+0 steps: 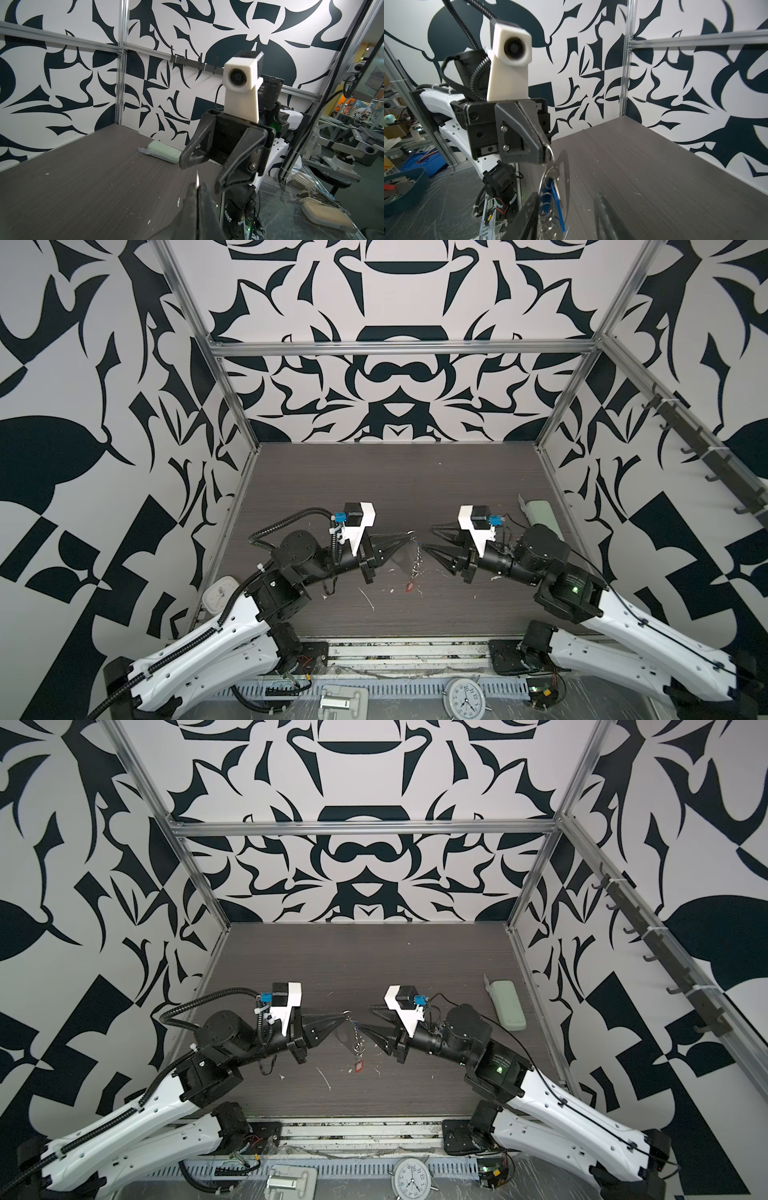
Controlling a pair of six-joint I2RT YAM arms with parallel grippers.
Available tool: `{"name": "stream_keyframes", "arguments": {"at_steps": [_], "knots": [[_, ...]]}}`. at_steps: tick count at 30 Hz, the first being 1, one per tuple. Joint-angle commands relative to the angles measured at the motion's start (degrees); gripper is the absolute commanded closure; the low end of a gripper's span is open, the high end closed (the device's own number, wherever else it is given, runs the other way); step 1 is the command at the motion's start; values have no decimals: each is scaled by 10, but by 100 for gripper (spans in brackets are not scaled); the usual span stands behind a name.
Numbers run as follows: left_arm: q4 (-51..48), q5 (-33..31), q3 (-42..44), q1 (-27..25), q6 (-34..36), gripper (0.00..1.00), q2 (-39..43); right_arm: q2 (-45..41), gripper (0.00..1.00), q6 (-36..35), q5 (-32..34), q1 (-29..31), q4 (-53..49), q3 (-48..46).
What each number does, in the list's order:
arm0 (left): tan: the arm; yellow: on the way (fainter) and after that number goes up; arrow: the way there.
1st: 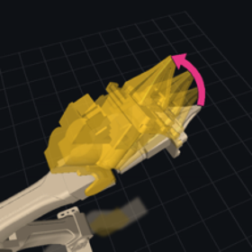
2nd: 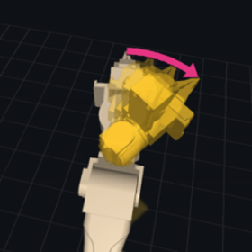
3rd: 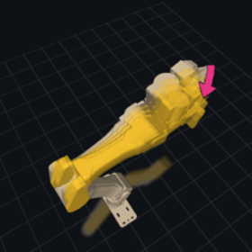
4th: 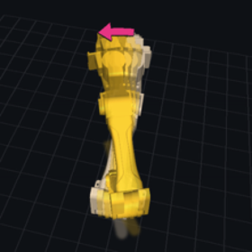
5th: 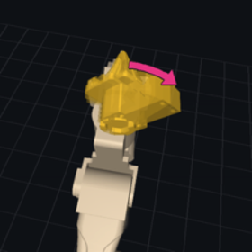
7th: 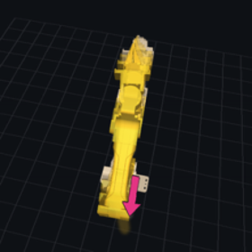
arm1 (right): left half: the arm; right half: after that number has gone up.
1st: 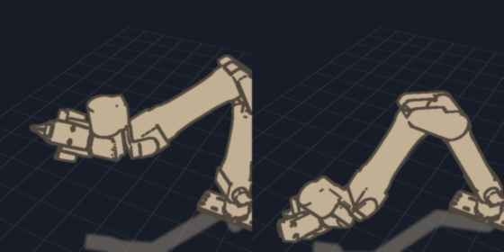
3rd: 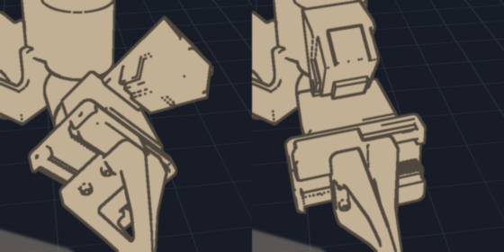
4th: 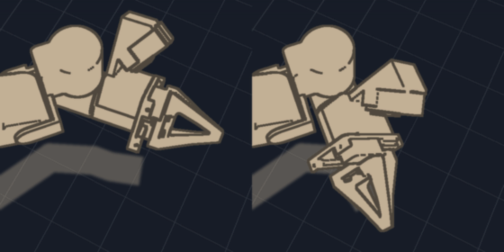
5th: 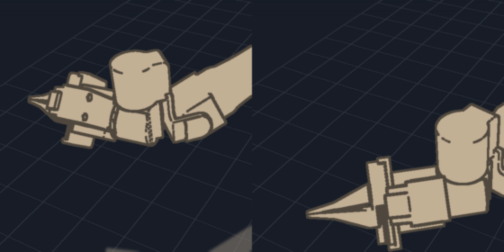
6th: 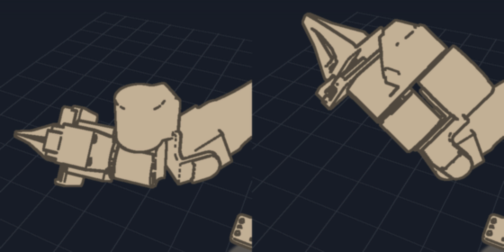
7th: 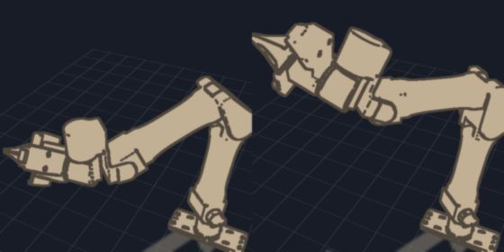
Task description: Remove the keys from the keyring
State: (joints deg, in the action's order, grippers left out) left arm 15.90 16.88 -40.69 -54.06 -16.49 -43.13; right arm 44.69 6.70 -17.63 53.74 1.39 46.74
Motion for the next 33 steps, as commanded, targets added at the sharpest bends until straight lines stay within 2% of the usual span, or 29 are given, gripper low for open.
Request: {"name": "stream_keyframes", "arguments": {"at_steps": [1,17,22,27,33], "knots": [[22,-1,-2,-1,0,100,4,14,53,8,-21,2,12,8],[29,1,1,-2,-5,100,-1,28,57,12,-20,2,33,0],[31,3,1,-2,-7,100,-1,28,62,12,-15,2,33,1],[33,4,2,-1,-7,100,-3,33,62,12,-34,2,36,2],[33,3,4,-2,-9,100,0,32,76,10,-29,1,33,3]]}}
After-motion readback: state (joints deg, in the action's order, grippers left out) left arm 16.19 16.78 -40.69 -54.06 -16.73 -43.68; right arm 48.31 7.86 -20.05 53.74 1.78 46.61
